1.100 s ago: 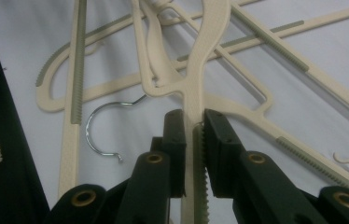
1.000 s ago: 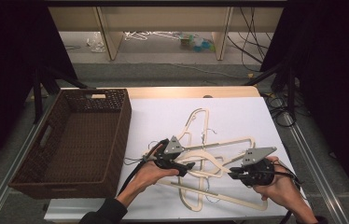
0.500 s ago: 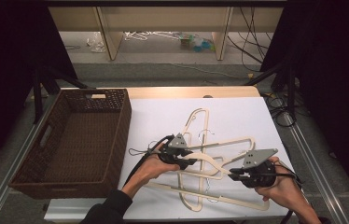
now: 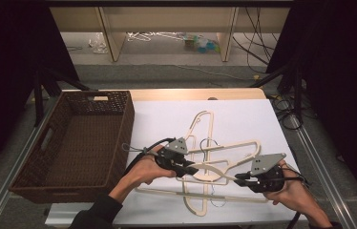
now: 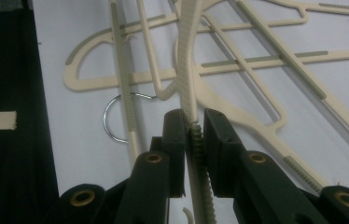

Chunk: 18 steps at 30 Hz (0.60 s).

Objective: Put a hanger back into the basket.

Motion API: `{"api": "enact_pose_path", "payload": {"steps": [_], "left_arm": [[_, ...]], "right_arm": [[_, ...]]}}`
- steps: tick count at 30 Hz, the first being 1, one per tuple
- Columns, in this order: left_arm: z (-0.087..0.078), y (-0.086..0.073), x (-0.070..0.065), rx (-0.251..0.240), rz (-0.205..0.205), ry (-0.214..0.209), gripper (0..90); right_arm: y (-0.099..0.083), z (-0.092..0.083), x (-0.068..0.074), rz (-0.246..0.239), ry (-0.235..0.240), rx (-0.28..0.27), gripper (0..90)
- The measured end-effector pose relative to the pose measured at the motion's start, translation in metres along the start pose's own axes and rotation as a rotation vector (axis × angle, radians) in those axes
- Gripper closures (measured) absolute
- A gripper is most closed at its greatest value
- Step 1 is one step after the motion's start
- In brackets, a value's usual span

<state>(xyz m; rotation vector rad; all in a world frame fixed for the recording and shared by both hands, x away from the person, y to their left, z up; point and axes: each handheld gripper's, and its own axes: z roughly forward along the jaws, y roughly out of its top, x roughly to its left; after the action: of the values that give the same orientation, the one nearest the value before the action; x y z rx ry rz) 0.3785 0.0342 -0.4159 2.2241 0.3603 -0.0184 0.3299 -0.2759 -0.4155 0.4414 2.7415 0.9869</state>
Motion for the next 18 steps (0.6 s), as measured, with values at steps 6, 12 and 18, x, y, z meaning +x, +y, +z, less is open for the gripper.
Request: {"api": "enact_pose_path", "payload": {"steps": [6, 12, 18], "left_arm": [[-0.01, 0.002, -0.019, 0.012, 0.012, -0.045, 82.8], [-0.021, 0.007, -0.032, 0.013, 0.005, -0.007, 85.5], [-0.032, 0.012, -0.034, 0.013, -0.021, 0.024, 85.6]], "right_arm": [[0.003, -0.008, -0.001, 0.042, -0.028, -0.035, 68.5], [0.007, -0.025, -0.005, 0.141, -0.109, -0.14, 49.0], [0.011, -0.039, -0.006, 0.187, -0.159, -0.229, 45.4]]}}
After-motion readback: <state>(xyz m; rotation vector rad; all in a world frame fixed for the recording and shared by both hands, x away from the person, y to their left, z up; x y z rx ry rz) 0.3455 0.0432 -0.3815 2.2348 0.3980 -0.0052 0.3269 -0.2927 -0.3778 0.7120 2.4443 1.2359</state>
